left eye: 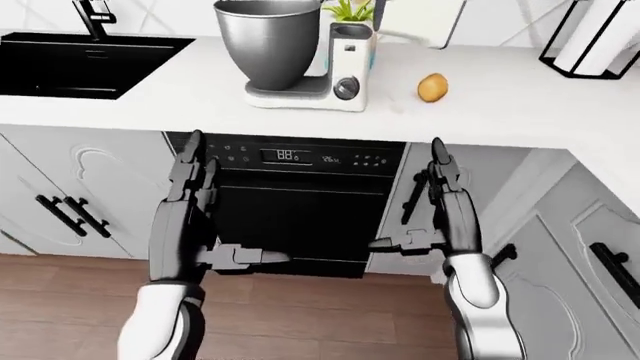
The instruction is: Place the bread in the stand mixer bowl.
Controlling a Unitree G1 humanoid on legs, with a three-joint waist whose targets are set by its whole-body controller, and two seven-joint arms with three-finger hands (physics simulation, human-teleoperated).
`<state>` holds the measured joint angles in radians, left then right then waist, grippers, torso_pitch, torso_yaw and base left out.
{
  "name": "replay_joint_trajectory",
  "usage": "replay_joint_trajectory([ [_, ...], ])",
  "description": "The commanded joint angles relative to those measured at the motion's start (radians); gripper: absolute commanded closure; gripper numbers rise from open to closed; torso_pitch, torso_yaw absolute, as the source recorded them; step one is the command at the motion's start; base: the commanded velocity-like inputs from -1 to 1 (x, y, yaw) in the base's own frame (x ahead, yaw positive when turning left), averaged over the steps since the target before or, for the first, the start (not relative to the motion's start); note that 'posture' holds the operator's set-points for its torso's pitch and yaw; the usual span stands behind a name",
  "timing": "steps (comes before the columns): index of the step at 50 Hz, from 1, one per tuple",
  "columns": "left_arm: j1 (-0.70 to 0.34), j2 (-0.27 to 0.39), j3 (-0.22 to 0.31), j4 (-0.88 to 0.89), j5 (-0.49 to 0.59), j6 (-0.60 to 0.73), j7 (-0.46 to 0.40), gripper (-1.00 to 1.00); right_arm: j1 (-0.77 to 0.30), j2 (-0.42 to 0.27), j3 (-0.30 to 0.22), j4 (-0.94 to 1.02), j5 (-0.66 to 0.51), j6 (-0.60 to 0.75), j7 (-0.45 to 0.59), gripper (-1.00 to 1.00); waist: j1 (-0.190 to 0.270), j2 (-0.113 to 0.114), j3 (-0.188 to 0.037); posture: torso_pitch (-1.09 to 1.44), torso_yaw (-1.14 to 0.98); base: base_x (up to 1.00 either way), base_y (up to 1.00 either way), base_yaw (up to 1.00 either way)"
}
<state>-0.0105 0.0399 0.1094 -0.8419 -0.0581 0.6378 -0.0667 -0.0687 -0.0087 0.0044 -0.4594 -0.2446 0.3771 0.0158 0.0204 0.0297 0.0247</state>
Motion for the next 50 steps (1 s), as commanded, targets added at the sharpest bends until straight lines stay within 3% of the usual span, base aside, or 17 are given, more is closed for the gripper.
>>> replay_joint_trajectory([
  [1,-0.002,-0.002,-0.012,-0.020,-0.002,-0.051,-0.008,-1.00,-0.014,-0.006,-0.014,-0.041,0.002,-0.030,-0.023,-1.00,-0.005,0.008,-0.015,0.00,0.00,0.00,0.00,0.00],
  [7,-0.008,0.000,-0.015,-0.030,-0.003,-0.036,-0.007,-1.00,-0.009,-0.012,-0.010,-0.055,-0.008,-0.033,-0.027,-1.00,-0.008,-0.011,-0.012,0.00,0.00,0.00,0.00,0.00],
  [9,-0.017,0.001,-0.013,-0.038,-0.002,-0.018,-0.007,-1.00,-0.004,-0.012,-0.009,-0.075,-0.014,-0.025,-0.025,-1.00,-0.007,-0.029,-0.025,0.00,0.00,0.04,0.00,0.00],
  [11,-0.012,0.000,-0.013,-0.033,-0.001,-0.028,-0.008,-1.00,-0.001,-0.012,-0.008,-0.085,-0.020,-0.023,-0.023,-1.00,-0.002,-0.071,-0.013,0.00,0.00,0.08,0.00,0.00],
  [12,0.001,-0.003,-0.017,-0.024,0.001,-0.050,-0.011,-1.00,0.000,-0.012,-0.008,-0.087,-0.021,-0.023,-0.022,-1.00,-0.004,-0.042,0.000,0.00,0.00,0.09,0.00,0.00],
  [18,-0.040,0.005,0.000,-0.056,-0.012,0.022,-0.003,-1.00,0.000,-0.010,-0.004,-0.095,-0.028,-0.022,-0.017,-1.00,-0.020,-0.061,-0.001,0.00,0.00,0.14,0.00,0.00],
  [24,-0.031,0.003,0.023,-0.075,-0.033,0.019,-0.001,-1.00,-0.004,-0.009,-0.002,-0.105,-0.031,-0.015,-0.010,-1.00,-0.022,-0.024,0.012,0.00,0.00,0.16,0.00,0.00],
  [26,-0.035,0.005,0.023,-0.083,-0.036,0.030,0.004,-1.00,-0.006,-0.009,-0.001,-0.099,-0.031,-0.018,-0.010,-1.00,-0.025,0.007,0.007,0.00,0.00,0.17,0.00,0.00],
  [28,-0.026,0.005,0.019,-0.076,-0.035,0.014,0.004,-1.00,-0.008,-0.008,-0.004,-0.093,-0.028,-0.015,-0.009,-1.00,-0.028,0.061,-0.011,0.00,0.00,0.18,0.00,0.00],
  [29,-0.040,0.009,0.023,-0.084,-0.039,0.035,0.007,-1.00,-0.010,-0.009,-0.004,-0.089,-0.027,-0.008,-0.007,-1.00,-0.018,0.028,-0.001,0.00,0.00,0.18,0.00,0.00],
  [32,0.003,0.000,0.007,-0.055,-0.026,-0.034,-0.002,-1.00,-0.017,-0.009,0.009,-0.089,-0.038,0.006,0.001,-1.00,-0.012,0.034,0.011,0.00,0.00,0.13,0.00,0.00],
  [34,0.004,-0.001,0.007,-0.054,-0.025,-0.035,-0.004,-1.00,-0.016,-0.009,0.012,-0.091,-0.042,0.005,0.004,-1.00,-0.021,0.017,-0.005,0.00,0.00,0.00,0.00,0.00],
  [37,0.006,-0.001,0.006,-0.049,-0.023,-0.041,-0.005,-1.00,-0.016,-0.007,0.007,-0.095,-0.044,0.008,0.003,-1.00,-0.010,-0.010,0.000,0.00,0.00,0.00,0.00,0.04],
  [40,0.010,-0.002,0.006,-0.052,-0.022,-0.042,-0.007,-1.00,-0.015,-0.007,0.009,-0.099,-0.047,0.007,0.001,-1.00,-0.009,-0.080,-0.005,0.00,0.00,0.00,0.00,0.28],
  [41,0.010,-0.002,0.006,-0.051,-0.021,-0.042,-0.007,-1.00,-0.015,-0.007,0.009,-0.099,-0.048,0.007,0.001,-1.00,-0.009,-0.052,-0.005,0.00,0.00,0.00,0.00,0.29],
  [45,-0.034,0.008,0.021,-0.073,-0.032,0.023,0.001,-1.00,-0.014,-0.007,0.007,-0.100,-0.046,0.005,0.002,-1.00,-0.014,-0.052,-0.014,0.00,0.00,0.00,0.00,0.34],
  [50,-0.005,0.003,0.013,-0.046,-0.026,-0.032,-0.006,-1.00,-0.014,-0.007,0.009,-0.098,-0.047,0.004,0.002,-1.00,-0.019,0.011,0.000,0.00,0.00,0.00,0.00,0.36],
])
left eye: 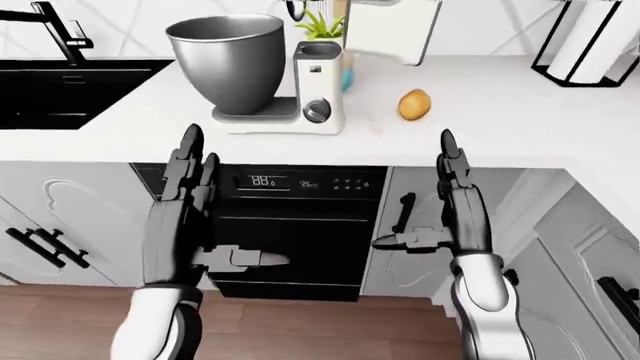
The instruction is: Place the bread in the stand mixer bowl.
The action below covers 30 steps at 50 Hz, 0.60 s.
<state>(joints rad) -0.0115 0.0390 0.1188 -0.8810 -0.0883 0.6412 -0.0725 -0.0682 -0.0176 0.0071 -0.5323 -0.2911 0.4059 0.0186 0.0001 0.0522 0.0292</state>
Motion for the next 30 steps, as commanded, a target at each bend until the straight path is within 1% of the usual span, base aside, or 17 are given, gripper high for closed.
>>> replay_joint_trajectory([
  [1,-0.016,0.006,0.008,-0.017,0.002,-0.014,0.002,-1.00,-0.015,0.003,0.007,-0.024,-0.001,-0.026,-0.001,-1.00,0.001,0.018,-0.015,0.00,0.00,0.00,0.00,0.38],
  [2,-0.014,0.005,0.008,-0.013,0.002,-0.019,0.002,-1.00,-0.015,0.003,0.007,-0.024,0.000,-0.026,-0.001,-1.00,-0.001,0.031,-0.030,0.00,0.00,0.00,0.00,0.37],
  [3,-0.004,0.003,0.004,-0.005,0.005,-0.038,0.000,-1.00,-0.015,0.003,0.007,-0.024,-0.001,-0.026,-0.001,-1.00,0.014,0.011,-0.021,0.00,0.00,0.00,0.00,0.38],
  [4,-0.017,0.006,0.008,-0.018,0.002,-0.011,0.003,-1.00,-0.015,0.003,0.008,-0.025,-0.001,-0.026,-0.001,-1.00,0.010,0.017,-0.017,0.00,0.00,0.00,0.00,0.38],
  [7,0.001,0.003,0.000,0.000,0.008,-0.047,-0.002,-1.00,-0.015,0.004,0.009,-0.022,0.000,-0.029,-0.002,-1.00,0.016,-0.016,-0.020,0.00,0.00,0.00,0.00,0.38],
  [10,-0.002,0.003,0.001,-0.005,0.008,-0.039,-0.002,-1.00,-0.014,0.004,0.010,-0.023,-0.001,-0.028,-0.002,-1.00,0.012,-0.048,-0.009,0.00,0.00,0.00,0.00,0.37],
  [12,-0.015,0.006,0.005,-0.018,0.005,-0.012,0.000,-1.00,-0.013,0.005,0.012,-0.026,-0.003,-0.026,-0.002,-1.00,0.010,-0.081,-0.005,0.00,0.00,0.00,0.00,0.38],
  [14,0.010,0.001,-0.003,0.000,0.012,-0.056,-0.006,-1.00,-0.012,0.005,0.013,-0.026,-0.003,-0.026,-0.002,-1.00,0.005,-0.147,-0.025,0.00,0.00,0.00,0.00,0.36],
  [15,0.014,0.000,-0.005,0.001,0.013,-0.060,-0.006,-1.00,-0.012,0.005,0.013,-0.027,-0.004,-0.026,-0.003,-1.00,-0.004,-0.099,-0.011,0.00,0.00,0.00,0.00,0.37],
  [17,0.018,-0.001,-0.005,0.000,0.014,-0.062,-0.008,-1.00,-0.012,0.005,0.013,-0.029,-0.004,-0.026,-0.002,-1.00,0.004,-0.115,-0.009,0.00,0.00,0.00,0.00,0.37],
  [19,0.021,-0.002,-0.008,-0.003,0.016,-0.062,-0.009,-1.00,-0.013,0.005,0.012,-0.025,-0.002,-0.028,-0.002,-1.00,0.008,-0.102,-0.016,0.00,0.00,0.00,0.00,0.36],
  [21,0.008,0.000,-0.005,-0.006,0.016,-0.045,-0.009,-1.00,-0.015,0.005,0.012,-0.019,-0.001,-0.027,-0.001,-1.00,0.002,-0.082,-0.001,0.00,0.00,0.00,0.00,0.04],
  [23,0.016,-0.001,-0.009,-0.002,0.020,-0.057,-0.011,-1.00,-0.012,0.005,0.012,-0.022,-0.001,-0.033,-0.003,-1.00,-0.009,-0.065,-0.002,0.00,0.00,0.00,0.00,0.00],
  [24,0.020,-0.003,-0.011,0.001,0.022,-0.064,-0.013,-1.00,-0.012,0.005,0.014,-0.025,-0.003,-0.034,-0.002,-1.00,-0.008,-0.047,-0.008,0.00,0.00,0.05,0.00,0.00],
  [26,0.020,-0.003,-0.013,0.001,0.023,-0.063,-0.013,-1.00,-0.012,0.006,0.015,-0.022,-0.002,-0.041,-0.004,-1.00,-0.004,0.018,-0.003,0.00,0.00,0.09,0.00,0.00],
  [28,-0.009,0.002,-0.005,-0.014,0.019,-0.019,-0.009,-1.00,-0.012,0.005,0.014,-0.023,-0.002,-0.044,-0.003,-1.00,0.002,-0.002,-0.001,0.00,0.00,0.09,0.00,0.00],
  [30,-0.006,0.001,-0.007,-0.010,0.021,-0.026,-0.009,-1.00,-0.013,0.005,0.013,-0.018,-0.001,-0.049,-0.003,-1.00,0.005,-0.004,0.000,0.00,0.00,0.11,0.00,0.00],
])
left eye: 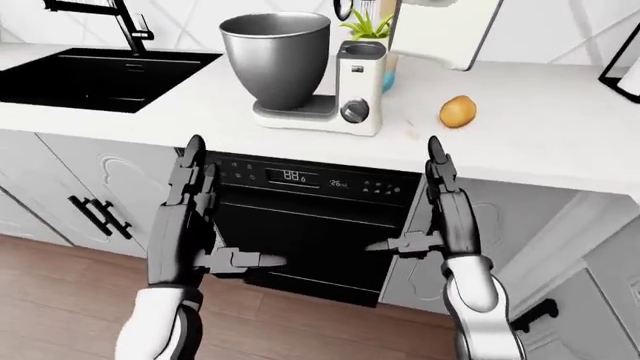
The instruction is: Place the bread in the stand mixer bowl.
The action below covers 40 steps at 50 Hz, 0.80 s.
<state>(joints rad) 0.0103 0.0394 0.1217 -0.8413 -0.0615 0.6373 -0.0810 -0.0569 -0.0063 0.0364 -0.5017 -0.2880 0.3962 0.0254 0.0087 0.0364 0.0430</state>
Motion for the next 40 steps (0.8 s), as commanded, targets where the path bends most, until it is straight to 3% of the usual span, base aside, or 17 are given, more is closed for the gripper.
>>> replay_joint_trajectory([
  [1,-0.015,-0.001,-0.014,-0.040,-0.004,-0.044,-0.003,-1.00,-0.025,-0.007,-0.017,-0.047,-0.003,-0.041,-0.010,-1.00,-0.004,0.004,-0.015,0.00,0.00,0.13,0.00,0.00],
  [5,-0.005,-0.004,-0.017,-0.035,-0.002,-0.059,-0.005,-1.00,-0.026,-0.006,-0.017,-0.044,-0.001,-0.046,-0.009,-1.00,0.001,-0.046,-0.006,0.00,0.00,0.17,0.00,0.00],
  [7,-0.045,0.004,-0.006,-0.063,-0.010,0.007,0.003,-1.00,-0.026,-0.006,-0.015,-0.047,-0.003,-0.043,-0.009,-1.00,0.000,-0.099,-0.018,0.00,0.00,0.19,0.00,0.00],
  [9,-0.035,0.003,-0.009,-0.055,-0.008,-0.011,0.001,-1.00,-0.026,-0.006,-0.015,-0.051,-0.004,-0.043,-0.008,-1.00,-0.006,-0.080,-0.007,0.00,0.00,0.21,0.00,0.00],
  [12,-0.007,-0.002,-0.016,-0.036,-0.001,-0.058,-0.005,-1.00,-0.026,-0.006,-0.016,-0.052,-0.004,-0.041,-0.007,-1.00,-0.008,-0.073,-0.007,0.00,0.00,0.22,0.00,0.00],
  [16,-0.040,0.005,-0.006,-0.061,-0.008,0.000,0.000,-1.00,-0.025,-0.006,-0.014,-0.052,-0.006,-0.042,-0.006,-1.00,-0.010,-0.030,0.004,0.00,0.00,0.22,0.00,0.00],
  [18,-0.040,0.005,-0.005,-0.060,-0.008,0.000,0.000,-1.00,-0.025,-0.006,-0.013,-0.053,-0.007,-0.041,-0.006,-1.00,-0.014,0.007,-0.002,0.00,0.00,0.23,0.00,0.00],
  [20,-0.028,0.002,-0.007,-0.049,-0.006,-0.024,-0.003,-1.00,-0.025,-0.006,-0.012,-0.053,-0.008,-0.042,-0.005,-1.00,-0.011,0.078,-0.027,0.00,0.00,0.23,0.00,0.00],
  [21,-0.004,-0.002,-0.014,-0.035,-0.001,-0.061,-0.007,-1.00,-0.024,-0.005,-0.012,-0.053,-0.008,-0.042,-0.006,-1.00,-0.001,0.025,-0.007,0.00,0.00,0.23,0.00,0.00],
  [22,0.003,-0.004,-0.015,-0.033,0.000,-0.069,-0.008,-1.00,-0.024,-0.005,-0.011,-0.053,-0.009,-0.042,-0.005,-1.00,-0.008,0.046,-0.004,0.00,0.00,0.23,0.00,0.00],
  [23,0.004,-0.004,-0.016,-0.032,0.000,-0.072,-0.009,-1.00,-0.024,-0.005,-0.011,-0.054,-0.009,-0.042,-0.005,-1.00,-0.001,0.042,-0.008,0.00,0.00,0.23,0.00,0.00],
  [28,0.008,-0.005,-0.016,-0.028,0.002,-0.079,-0.011,-1.00,-0.023,-0.004,-0.009,-0.055,-0.009,-0.042,-0.005,-1.00,0.004,-0.004,-0.007,0.00,0.00,0.23,0.00,0.00],
  [31,0.010,-0.006,-0.014,-0.030,0.001,-0.079,-0.013,-1.00,-0.023,-0.004,-0.010,-0.055,-0.009,-0.043,-0.004,-1.00,0.011,-0.050,-0.011,0.00,0.00,0.23,0.00,0.00],
  [33,0.013,-0.006,-0.014,-0.034,0.001,-0.077,-0.013,-1.00,-0.022,-0.004,-0.010,-0.055,-0.008,-0.043,-0.004,-1.00,0.010,-0.111,-0.029,0.00,0.00,0.24,0.00,0.00],
  [34,0.014,-0.007,-0.013,-0.036,0.001,-0.077,-0.013,-1.00,-0.021,-0.004,-0.010,-0.055,-0.008,-0.044,-0.005,-1.00,-0.004,-0.069,-0.019,0.00,0.00,0.23,0.00,0.00],
  [36,0.015,-0.007,-0.012,-0.036,0.001,-0.077,-0.014,-1.00,-0.020,-0.004,-0.010,-0.057,-0.008,-0.044,-0.004,-1.00,-0.006,-0.083,-0.010,0.00,0.00,0.23,0.00,0.00],
  [40,-0.004,-0.004,-0.006,-0.042,-0.003,-0.054,-0.011,-1.00,-0.019,-0.004,-0.010,-0.059,-0.008,-0.044,-0.004,-1.00,-0.012,-0.050,-0.005,0.00,0.00,0.23,0.00,0.00],
])
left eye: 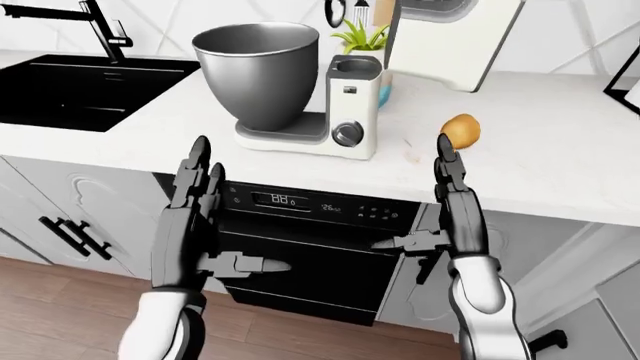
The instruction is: Place the bread in the stand mixer bowl.
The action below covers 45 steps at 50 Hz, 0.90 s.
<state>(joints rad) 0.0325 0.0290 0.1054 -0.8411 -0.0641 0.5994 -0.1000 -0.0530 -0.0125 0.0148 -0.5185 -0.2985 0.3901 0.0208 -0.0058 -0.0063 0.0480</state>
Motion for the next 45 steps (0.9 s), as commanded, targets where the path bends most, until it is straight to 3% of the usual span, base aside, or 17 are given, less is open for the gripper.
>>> replay_joint_trajectory([
  [1,-0.020,0.006,0.009,-0.041,0.000,-0.023,0.007,-1.00,-0.023,0.002,0.012,-0.042,0.002,-0.037,0.001,-1.00,0.001,0.002,-0.006,0.00,0.00,0.23,0.00,0.00],
  [4,-0.045,0.011,0.018,-0.057,-0.007,0.016,0.012,-1.00,-0.022,0.002,0.012,-0.044,0.002,-0.037,0.001,-1.00,-0.003,0.049,-0.009,0.00,0.00,0.23,0.00,0.00],
  [6,-0.056,0.013,0.021,-0.062,-0.010,0.031,0.016,-1.00,-0.022,0.002,0.012,-0.047,0.002,-0.037,0.002,-1.00,-0.002,0.118,-0.037,0.00,0.00,0.23,0.00,0.00],
  [7,-0.056,0.013,0.019,-0.060,-0.009,0.029,0.017,-1.00,-0.022,0.002,0.012,-0.047,0.003,-0.038,0.002,-1.00,0.010,0.067,-0.022,0.00,0.00,0.23,0.00,0.00],
  [8,-0.023,0.007,0.010,-0.035,-0.003,-0.028,0.010,-1.00,-0.023,0.002,0.011,-0.045,0.004,-0.039,0.002,-1.00,0.005,0.087,-0.018,0.00,0.00,0.23,0.00,0.00],
  [9,-0.018,0.006,0.009,-0.032,-0.002,-0.036,0.009,-1.00,-0.023,0.002,0.011,-0.045,0.004,-0.040,0.003,-1.00,0.015,0.083,-0.019,0.00,0.00,0.24,0.00,0.00],
  [15,-0.033,0.008,0.008,-0.043,-0.001,-0.009,0.013,-1.00,-0.025,0.002,0.010,-0.042,0.006,-0.041,0.003,-1.00,0.023,0.023,-0.014,0.00,0.00,0.23,0.00,0.00],
  [17,-0.025,0.007,0.005,-0.034,0.001,-0.026,0.011,-1.00,-0.026,0.002,0.010,-0.040,0.006,-0.040,0.003,-1.00,0.026,-0.014,-0.019,0.00,0.00,0.23,0.00,0.00],
  [19,-0.018,0.005,0.003,-0.026,0.003,-0.040,0.010,-1.00,-0.026,0.002,0.011,-0.040,0.007,-0.041,0.003,-1.00,0.022,-0.079,-0.040,0.00,0.00,0.23,0.00,0.00],
  [20,-0.049,0.012,0.012,-0.051,-0.004,0.014,0.015,-1.00,-0.026,0.002,0.012,-0.039,0.006,-0.041,0.004,-1.00,0.008,-0.031,-0.024,0.00,0.00,0.23,0.00,0.00],
  [22,-0.020,0.006,0.003,-0.028,0.003,-0.037,0.010,-1.00,-0.027,0.002,0.011,-0.036,0.007,-0.043,0.003,-1.00,0.008,-0.046,-0.023,0.00,0.00,0.23,0.00,0.00],
  [28,-0.013,0.004,0.004,-0.031,0.003,-0.041,0.009,-1.00,-0.028,0.001,0.012,-0.033,0.008,-0.044,0.005,-1.00,-0.001,0.010,-0.008,0.00,0.00,0.23,0.00,0.00],
  [32,-0.019,0.006,0.006,-0.032,0.003,-0.034,0.009,-1.00,-0.026,0.001,0.012,-0.042,0.008,-0.042,0.008,-1.00,-0.011,0.102,-0.025,0.00,0.00,0.17,0.00,0.00],
  [33,-0.016,0.005,0.006,-0.030,0.003,-0.039,0.009,-1.00,-0.027,0.001,0.012,-0.042,0.009,-0.041,0.009,-1.00,-0.009,0.054,-0.030,0.00,0.00,0.00,0.00,0.00],
  [36,-0.022,0.007,0.010,-0.033,0.000,-0.030,0.010,-1.00,-0.026,0.002,0.016,-0.063,0.007,-0.025,0.017,-1.00,-0.003,0.041,-0.031,0.00,0.00,0.00,0.00,0.00],
  [38,-0.037,0.010,0.014,-0.045,-0.002,-0.003,0.012,-1.00,-0.024,0.002,0.014,-0.069,0.007,-0.025,0.016,-1.00,0.004,0.005,-0.027,0.00,0.00,0.00,0.00,0.00],
  [45,-0.021,0.007,0.010,-0.028,0.002,-0.036,0.008,-1.00,-0.007,0.005,0.015,-0.097,0.008,-0.040,0.008,-1.00,0.007,0.007,-0.052,0.00,0.00,0.00,0.00,0.00],
])
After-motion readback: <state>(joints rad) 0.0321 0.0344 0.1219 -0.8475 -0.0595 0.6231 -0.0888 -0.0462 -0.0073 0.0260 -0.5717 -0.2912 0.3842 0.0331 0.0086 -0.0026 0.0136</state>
